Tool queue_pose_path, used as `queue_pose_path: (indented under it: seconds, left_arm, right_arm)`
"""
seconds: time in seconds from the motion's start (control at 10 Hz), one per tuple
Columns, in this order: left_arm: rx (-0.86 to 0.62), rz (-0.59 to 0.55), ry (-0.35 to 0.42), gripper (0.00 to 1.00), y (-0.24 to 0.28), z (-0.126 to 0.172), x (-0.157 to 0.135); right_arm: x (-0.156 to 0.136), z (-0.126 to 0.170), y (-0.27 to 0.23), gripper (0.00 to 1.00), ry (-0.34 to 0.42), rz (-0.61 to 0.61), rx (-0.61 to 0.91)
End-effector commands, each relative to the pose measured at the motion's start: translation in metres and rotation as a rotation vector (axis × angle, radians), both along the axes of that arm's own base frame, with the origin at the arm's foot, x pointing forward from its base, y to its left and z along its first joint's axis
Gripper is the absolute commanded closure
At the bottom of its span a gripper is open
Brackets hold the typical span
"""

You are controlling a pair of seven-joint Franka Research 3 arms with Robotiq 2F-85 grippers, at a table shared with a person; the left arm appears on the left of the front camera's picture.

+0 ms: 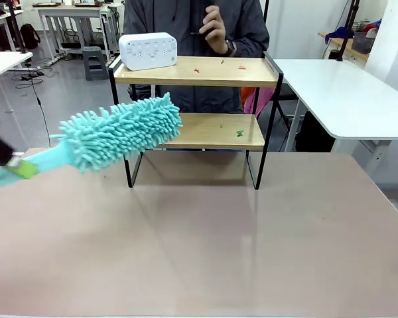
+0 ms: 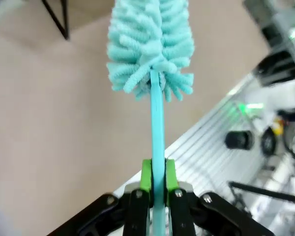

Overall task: Clean the shelf.
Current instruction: Clean the specific tier of the Shelf with the Duster once objects are removed.

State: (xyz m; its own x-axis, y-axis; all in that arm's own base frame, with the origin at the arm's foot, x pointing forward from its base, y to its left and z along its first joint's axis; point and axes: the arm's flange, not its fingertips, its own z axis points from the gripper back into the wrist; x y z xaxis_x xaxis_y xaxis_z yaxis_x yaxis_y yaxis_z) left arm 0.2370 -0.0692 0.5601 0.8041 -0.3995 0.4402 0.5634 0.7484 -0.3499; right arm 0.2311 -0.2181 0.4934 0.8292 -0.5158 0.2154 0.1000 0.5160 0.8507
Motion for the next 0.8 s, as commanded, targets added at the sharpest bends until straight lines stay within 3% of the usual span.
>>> queue_pose_path:
  seconds: [0.0,0.1,0.5,0.6,0.7]
  left_arm:
    - [-0.019,-0.012,0.114,0.87,-0.005,-0.022,-0.004]
    - [0.000,0.000,0.000,0.87,0.000,0.000,0.000]
    - [0.013,0.009,0.024,0.87,-0.006,-0.004,0.003]
    - [-0.061,0.182,-0.050,0.87,-0.002,0.012,-0.010]
    - [-0.020,0.231,-0.061,0.87,-0.013,0.016,-0.005]
  right_arm:
    - [0.001,0.001,0.000,0.00,-0.031,0.007,0.003]
    - [0.001,0.001,0.000,0.00,-0.031,0.007,0.003]
    - [0.001,0.001,0.000,0.00,-0.031,0.007,0.003]
    - [0.001,0.001,0.000,0.00,-0.031,0.007,0.003]
    - [0.001,0.001,0.000,0.00,-0.031,0.007,0.003]
